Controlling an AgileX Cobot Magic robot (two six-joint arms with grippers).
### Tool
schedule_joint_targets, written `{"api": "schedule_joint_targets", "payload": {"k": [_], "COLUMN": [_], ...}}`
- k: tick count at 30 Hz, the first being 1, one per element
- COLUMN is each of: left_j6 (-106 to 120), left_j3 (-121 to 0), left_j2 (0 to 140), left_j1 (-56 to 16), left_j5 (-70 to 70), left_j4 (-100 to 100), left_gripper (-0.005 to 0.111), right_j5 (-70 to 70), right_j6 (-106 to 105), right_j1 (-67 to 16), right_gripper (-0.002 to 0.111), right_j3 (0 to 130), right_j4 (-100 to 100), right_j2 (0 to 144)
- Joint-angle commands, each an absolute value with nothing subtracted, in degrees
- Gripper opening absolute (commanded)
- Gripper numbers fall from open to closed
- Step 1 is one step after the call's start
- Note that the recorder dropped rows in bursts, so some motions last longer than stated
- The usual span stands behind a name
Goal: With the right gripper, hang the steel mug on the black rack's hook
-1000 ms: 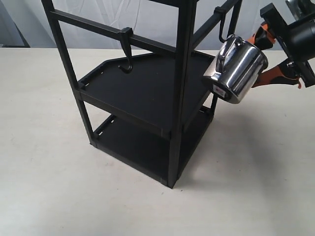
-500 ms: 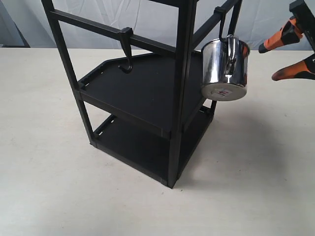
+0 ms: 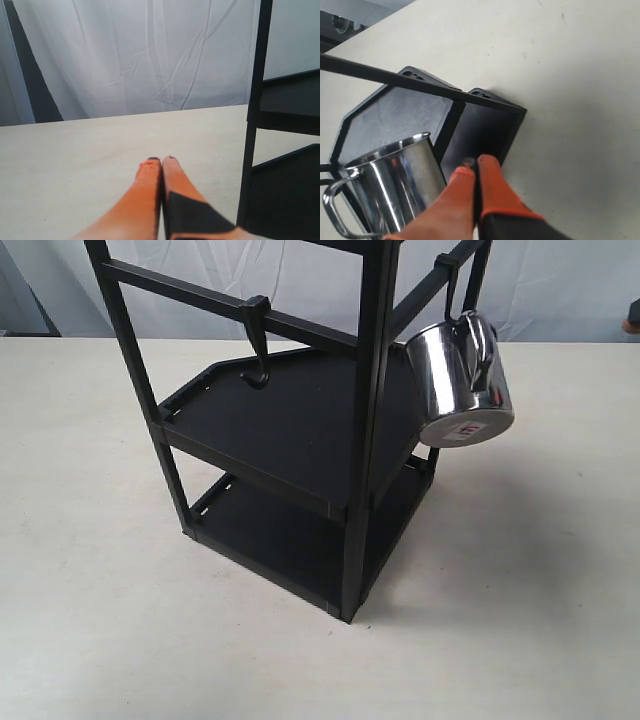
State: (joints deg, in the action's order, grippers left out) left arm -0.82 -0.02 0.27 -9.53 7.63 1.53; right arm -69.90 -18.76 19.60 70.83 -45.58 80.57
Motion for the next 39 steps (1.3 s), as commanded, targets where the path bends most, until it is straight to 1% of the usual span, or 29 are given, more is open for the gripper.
{"api": "schedule_joint_targets", "payload": {"k": [1,6,14,18,22,26,28,29,33,36,39], "left_j6": [-1.0,-1.0,-1.0,-1.0,-1.0,-1.0,-1.0,-1.0,-1.0,-1.0,-1.0], "left_j3": [0.0,0.0,0.0,0.0,0.0,0.0,0.0,0.0,0.0,0.0,0.0], "left_j2": [0.0,0.0,0.0,0.0,0.0,0.0,0.0,0.0,0.0,0.0,0.0], "left_j1": [-9.8,-9.8,-9.8,-9.8,-9.8,-9.8,-9.8,-9.8,-9.8,-9.8,-9.8], "left_j5": [7.3,7.3,7.3,7.3,7.3,7.3,7.3,7.3,7.3,7.3,7.3], "left_j4": [1.8,1.8,1.8,1.8,1.8,1.8,1.8,1.8,1.8,1.8,1.8], "left_gripper": [0.002,0.002,0.002,0.002,0.002,0.002,0.002,0.002,0.002,0.002,0.002], "right_j5": [-70.0,-68.2,-70.0,-70.0,-70.0,-70.0,-63.8,-57.8,-42.6,-34.1,-27.0], "right_j6": [-17.2,-17.2,-17.0,-17.0,-18.2,-17.8,-19.4,-22.7,-32.9,-39.1,-41.8], "right_j1": [19.8,19.8,19.5,16.3,13.2,10.5,9.7,9.7,9.7,9.7,9.7], "right_gripper": [-0.001,-0.001,-0.001,-0.001,-0.001,-0.001,-0.001,-0.001,-0.001,-0.001,-0.001], "right_j3": [70.5,64.8,56.2,56.3,56.3,56.2,53.2,49.0,31.4,19.3,11.4], "right_j4": [-40.6,-40.0,-40.2,-41.5,-40.3,-43.2,-44.1,-44.9,-48.5,-48.8,-48.9], "right_j2": [73.1,61.5,44.8,39.1,35.8,32.8,30.3,28.1,19.1,10.8,3.7]}}
